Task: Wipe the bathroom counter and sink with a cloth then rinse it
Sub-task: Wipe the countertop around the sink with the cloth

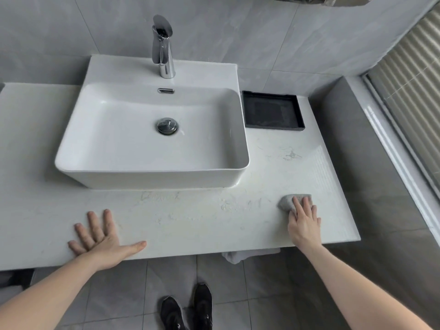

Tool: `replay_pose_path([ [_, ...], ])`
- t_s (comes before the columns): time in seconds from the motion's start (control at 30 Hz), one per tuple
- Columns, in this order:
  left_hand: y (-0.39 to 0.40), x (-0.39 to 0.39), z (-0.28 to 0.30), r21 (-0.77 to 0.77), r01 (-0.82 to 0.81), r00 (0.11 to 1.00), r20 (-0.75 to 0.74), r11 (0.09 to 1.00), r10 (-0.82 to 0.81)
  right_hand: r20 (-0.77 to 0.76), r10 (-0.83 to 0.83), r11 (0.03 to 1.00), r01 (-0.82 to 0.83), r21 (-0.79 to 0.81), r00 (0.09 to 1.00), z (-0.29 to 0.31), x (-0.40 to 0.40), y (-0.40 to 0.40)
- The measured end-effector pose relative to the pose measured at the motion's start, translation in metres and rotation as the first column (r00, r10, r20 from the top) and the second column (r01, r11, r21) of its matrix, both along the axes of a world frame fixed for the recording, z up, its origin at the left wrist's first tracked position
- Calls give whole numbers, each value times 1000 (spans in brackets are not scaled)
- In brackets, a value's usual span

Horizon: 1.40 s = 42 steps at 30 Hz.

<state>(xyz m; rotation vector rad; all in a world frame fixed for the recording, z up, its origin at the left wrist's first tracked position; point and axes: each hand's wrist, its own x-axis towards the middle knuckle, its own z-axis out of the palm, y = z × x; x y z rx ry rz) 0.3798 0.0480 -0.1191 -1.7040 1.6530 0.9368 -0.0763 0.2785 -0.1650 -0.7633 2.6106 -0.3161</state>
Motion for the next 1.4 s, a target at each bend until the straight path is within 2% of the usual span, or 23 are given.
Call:
replay_pose_path([
  [0.07, -1, 0, -1, -1, 6, 1000, 3, 1000, -6, -18, 19, 998, -18, 57, 1000, -10, 16, -16],
  [0.13, -2, 0, -2, -1, 1, 1000, 2, 1000, -1, -41, 66, 998, -65, 17, 997, -14, 45, -36],
  [0.3, -3, -1, 0, 4, -9, 1000, 7, 1000, 9, -55, 368, 921, -372, -117, 928, -21, 130, -75],
  [0.37, -3, -2, 1, 9, -9, 1000, 8, 1000, 9, -54, 524, 840, -527, -132, 850, -17, 160, -81],
  [0.43, -4, -3, 1, 11, -14, 1000, 12, 1000, 14, -36, 685, 716, -681, -155, 728, -11, 188, -84],
  [0.5, -4, -4, 1, 14, -22, 1000, 15, 1000, 22, -11, 770, 625, -759, -183, 638, -9, 204, -83],
  [0.57, -4, -4, 1, 12, -22, 1000, 22, 1000, 21, 58, 768, 629, -735, -254, 638, -3, 199, -82],
  [0.7, -5, -4, 3, 15, -21, 1000, 22, 1000, 21, 255, 603, 776, -483, -405, 756, 22, 146, -74],
  [0.83, -5, -4, 3, 16, -27, 999, 23, 1000, 27, 173, 346, 867, -244, -434, 922, 45, 71, -67],
  [0.9, -5, -4, 2, 17, -28, 999, 23, 999, 28, 108, 252, 875, -179, -450, 962, 50, 32, -65],
  [0.97, -6, -4, 1, 16, -31, 999, 21, 999, 31, 42, 211, 897, -177, -404, 977, 45, 2, -65],
  [1.03, -6, -3, 1, 14, -30, 999, 14, 999, 30, 43, 196, 943, -176, -283, 980, 27, -10, -67],
  [1.13, -6, -2, 0, 15, -19, 1000, -3, 1000, 20, -24, 257, 961, -258, -98, 966, -4, 11, -72],
  [1.3, -6, 0, 1, 16, -10, 1000, -25, 1000, 10, -80, 329, 938, -336, -83, 941, -24, 92, -82],
  [1.4, -6, 1, 0, 11, -3, 999, -39, 1000, 4, -54, 393, 914, -396, -86, 918, -17, 148, -83],
])
